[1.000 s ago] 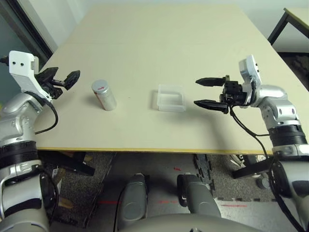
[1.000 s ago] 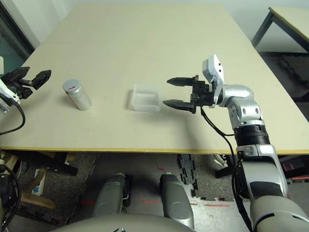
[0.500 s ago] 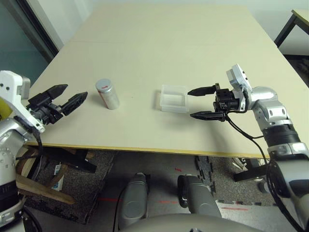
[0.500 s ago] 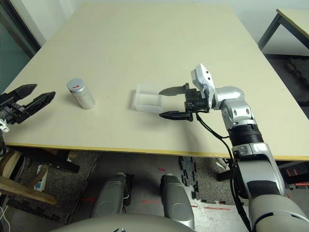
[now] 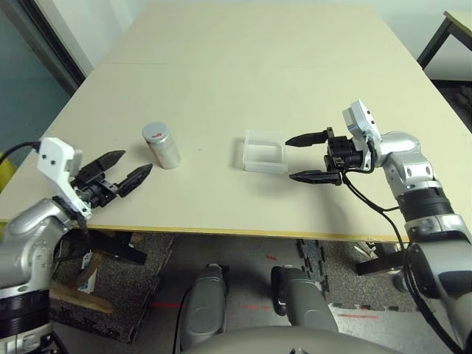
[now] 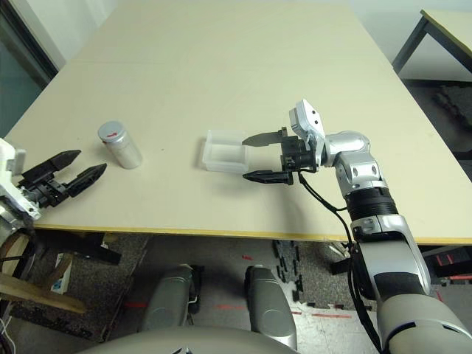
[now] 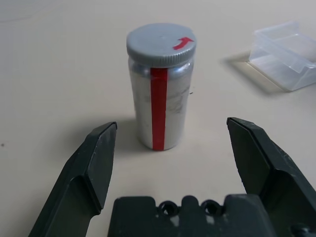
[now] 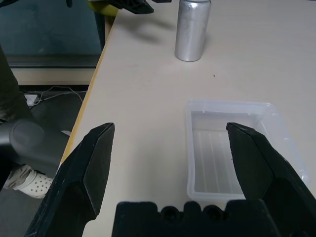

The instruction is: Pour the medicine from the bottle into the box.

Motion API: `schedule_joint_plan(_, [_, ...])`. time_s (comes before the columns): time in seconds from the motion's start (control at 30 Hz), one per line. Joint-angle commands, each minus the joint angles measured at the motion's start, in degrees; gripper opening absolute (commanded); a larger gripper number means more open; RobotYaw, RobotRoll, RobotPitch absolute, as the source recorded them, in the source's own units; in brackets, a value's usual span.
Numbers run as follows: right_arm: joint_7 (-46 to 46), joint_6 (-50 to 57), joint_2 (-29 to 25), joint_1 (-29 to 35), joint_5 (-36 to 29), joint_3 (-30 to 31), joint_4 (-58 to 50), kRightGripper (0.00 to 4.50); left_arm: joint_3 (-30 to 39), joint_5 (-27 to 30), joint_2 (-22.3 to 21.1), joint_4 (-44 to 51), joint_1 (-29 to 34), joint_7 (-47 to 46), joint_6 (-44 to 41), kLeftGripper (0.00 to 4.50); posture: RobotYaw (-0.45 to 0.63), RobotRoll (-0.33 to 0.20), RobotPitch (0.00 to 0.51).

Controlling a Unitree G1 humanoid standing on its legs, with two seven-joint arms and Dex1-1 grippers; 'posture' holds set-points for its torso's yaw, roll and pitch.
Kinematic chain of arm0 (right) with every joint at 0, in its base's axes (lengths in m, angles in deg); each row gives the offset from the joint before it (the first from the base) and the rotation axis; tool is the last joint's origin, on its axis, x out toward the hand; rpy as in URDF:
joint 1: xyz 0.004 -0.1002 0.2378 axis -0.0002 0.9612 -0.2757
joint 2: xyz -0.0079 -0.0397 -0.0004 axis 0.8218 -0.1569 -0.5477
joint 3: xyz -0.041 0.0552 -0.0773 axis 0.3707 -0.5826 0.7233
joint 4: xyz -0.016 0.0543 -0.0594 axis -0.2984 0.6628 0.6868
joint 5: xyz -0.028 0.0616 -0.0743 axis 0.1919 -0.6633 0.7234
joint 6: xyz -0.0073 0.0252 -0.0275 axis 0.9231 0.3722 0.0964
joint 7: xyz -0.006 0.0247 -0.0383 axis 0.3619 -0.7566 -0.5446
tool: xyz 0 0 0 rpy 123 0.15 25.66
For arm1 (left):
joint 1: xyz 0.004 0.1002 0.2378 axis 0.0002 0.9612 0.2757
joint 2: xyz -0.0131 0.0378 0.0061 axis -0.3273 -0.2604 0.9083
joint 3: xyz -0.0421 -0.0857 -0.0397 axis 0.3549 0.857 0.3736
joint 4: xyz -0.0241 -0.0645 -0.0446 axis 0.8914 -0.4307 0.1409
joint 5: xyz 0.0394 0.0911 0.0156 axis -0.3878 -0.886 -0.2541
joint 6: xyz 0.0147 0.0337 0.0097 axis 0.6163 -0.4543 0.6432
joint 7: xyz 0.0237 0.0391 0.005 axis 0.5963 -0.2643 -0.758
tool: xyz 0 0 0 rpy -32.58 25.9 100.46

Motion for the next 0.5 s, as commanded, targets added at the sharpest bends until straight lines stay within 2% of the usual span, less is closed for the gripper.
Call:
schedule_joint_plan(0.03, [-0.23, -0.8, -0.65, 0.24, 0.78, 0.07, 0.26, 4.5, -1.67, -1.92, 1.1, -2.19, -0.75, -0.23, 3.0, 4.46, 0.11, 0.0, 0.127])
schedule_joint_plan(0.5, [-1.84, -0.96, -1.25, 1.92, 0.94, -0.03, -1.54, 4.5, -4.62, -5.62, 4.48, -10.92, -6.11, -0.67, 13.87, 4.46, 0.07, 0.0, 0.123])
